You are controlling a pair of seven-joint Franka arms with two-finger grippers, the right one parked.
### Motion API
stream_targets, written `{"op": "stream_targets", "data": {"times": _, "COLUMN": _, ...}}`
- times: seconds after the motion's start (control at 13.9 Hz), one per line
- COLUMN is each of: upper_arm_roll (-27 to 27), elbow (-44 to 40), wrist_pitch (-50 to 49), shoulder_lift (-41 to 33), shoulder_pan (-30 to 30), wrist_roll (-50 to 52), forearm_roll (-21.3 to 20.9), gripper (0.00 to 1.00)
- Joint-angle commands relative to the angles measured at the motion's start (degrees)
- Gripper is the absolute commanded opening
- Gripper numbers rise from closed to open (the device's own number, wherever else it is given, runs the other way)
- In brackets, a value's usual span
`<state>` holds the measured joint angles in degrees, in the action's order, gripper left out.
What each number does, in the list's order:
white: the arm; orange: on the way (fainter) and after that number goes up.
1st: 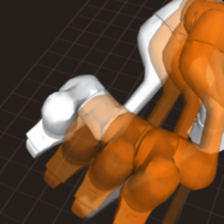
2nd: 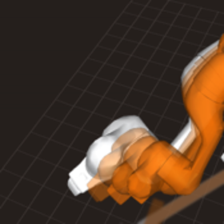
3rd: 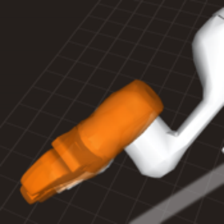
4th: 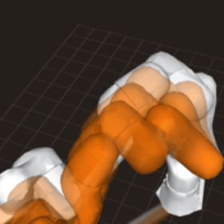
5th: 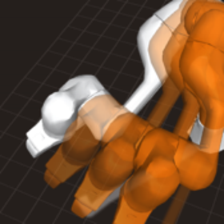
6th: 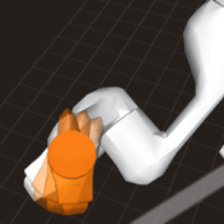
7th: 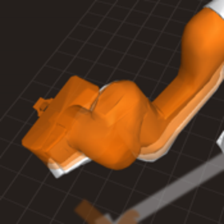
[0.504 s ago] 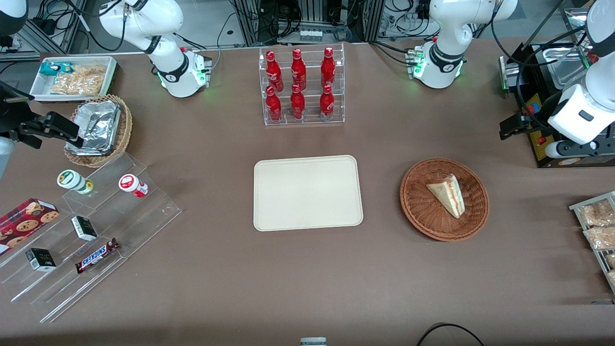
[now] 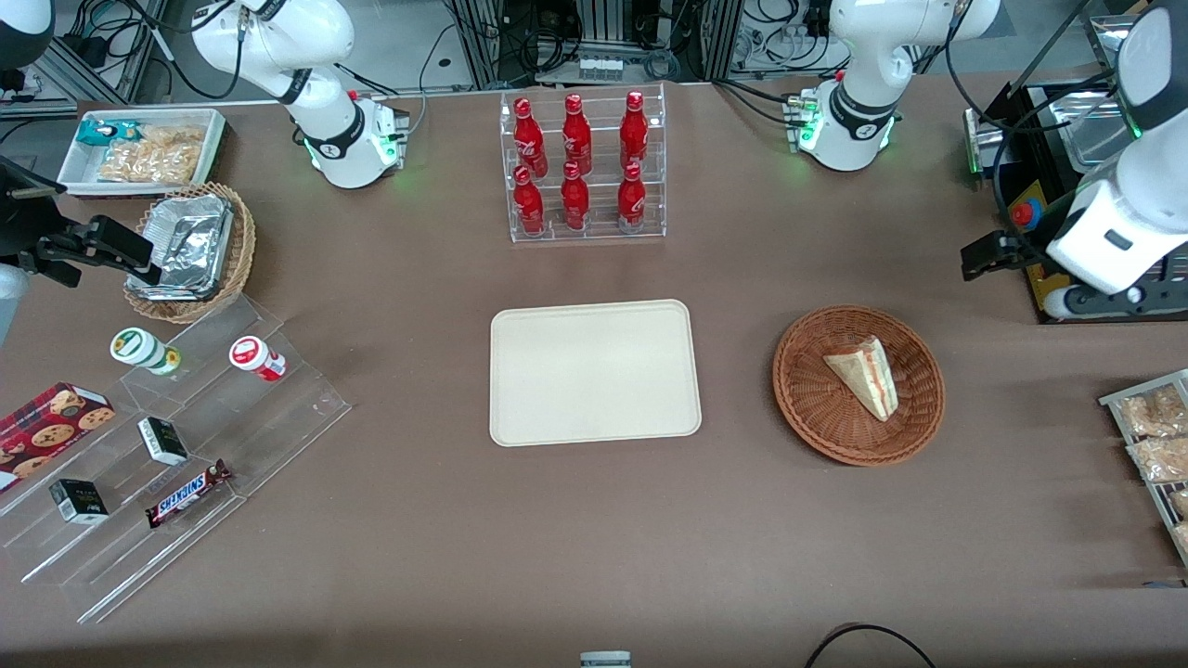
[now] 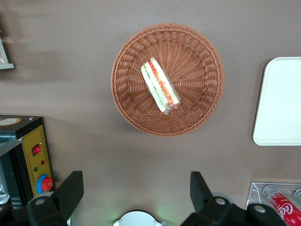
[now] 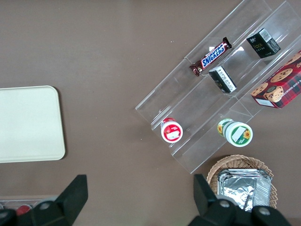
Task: Place sandwich from basket to tray
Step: 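Move the left gripper over the wrapped sandwich in the wicker basket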
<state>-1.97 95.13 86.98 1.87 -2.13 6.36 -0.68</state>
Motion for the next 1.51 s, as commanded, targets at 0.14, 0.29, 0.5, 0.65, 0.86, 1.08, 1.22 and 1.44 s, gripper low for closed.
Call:
{"op": "stream_targets", "data": {"times": 0.14, "upper_arm_roll": -0.49, "elbow": 9.44, "wrist_pitch": 8.09, "shoulder_lift": -0.11, "shoulder_pan": -0.42, "wrist_roll": 1.46, "forearm_roll": -0.99, "gripper": 1.0}}
{"op": "stream_targets", "data": {"times": 0.29, "upper_arm_roll": -0.49, "elbow": 14.18, "wrist_pitch": 13.45, "shoulder_lift": -0.55, "shoulder_pan": -1.47, "wrist_roll": 4.01, "forearm_roll": -1.08, "gripper": 1.0}}
{"op": "stream_targets", "data": {"times": 0.5, "upper_arm_roll": -0.49, "elbow": 21.47, "wrist_pitch": 21.97, "shoulder_lift": -0.99, "shoulder_pan": -1.56, "wrist_roll": 4.37, "forearm_roll": -1.08, "gripper": 1.0}}
{"op": "stream_targets", "data": {"times": 0.65, "upper_arm_roll": -0.49, "elbow": 25.7, "wrist_pitch": 27.6, "shoulder_lift": -1.16, "shoulder_pan": -1.56, "wrist_roll": 4.72, "forearm_roll": -1.08, "gripper": 1.0}}
{"op": "stream_targets", "data": {"times": 0.86, "upper_arm_roll": -0.49, "elbow": 32.55, "wrist_pitch": 37.43, "shoulder_lift": -1.42, "shoulder_pan": -1.74, "wrist_roll": 8.31, "forearm_roll": -1.08, "gripper": 1.0}}
{"op": "stream_targets", "data": {"times": 1.08, "upper_arm_roll": -0.66, "elbow": 34.07, "wrist_pitch": 40.72, "shoulder_lift": -0.46, "shoulder_pan": -1.74, "wrist_roll": 12.26, "forearm_roll": -1.08, "gripper": 1.0}}
{"op": "stream_targets", "data": {"times": 1.22, "upper_arm_roll": -0.75, "elbow": 34.51, "wrist_pitch": 41.6, "shoulder_lift": 0.15, "shoulder_pan": -1.74, "wrist_roll": 18.48, "forearm_roll": -1.08, "gripper": 1.0}}
{"op": "stream_targets", "data": {"times": 1.44, "upper_arm_roll": -2.68, "elbow": 34.51, "wrist_pitch": 43.79, "shoulder_lift": 2.0, "shoulder_pan": -1.74, "wrist_roll": 33.59, "forearm_roll": -1.08, "gripper": 1.0}}
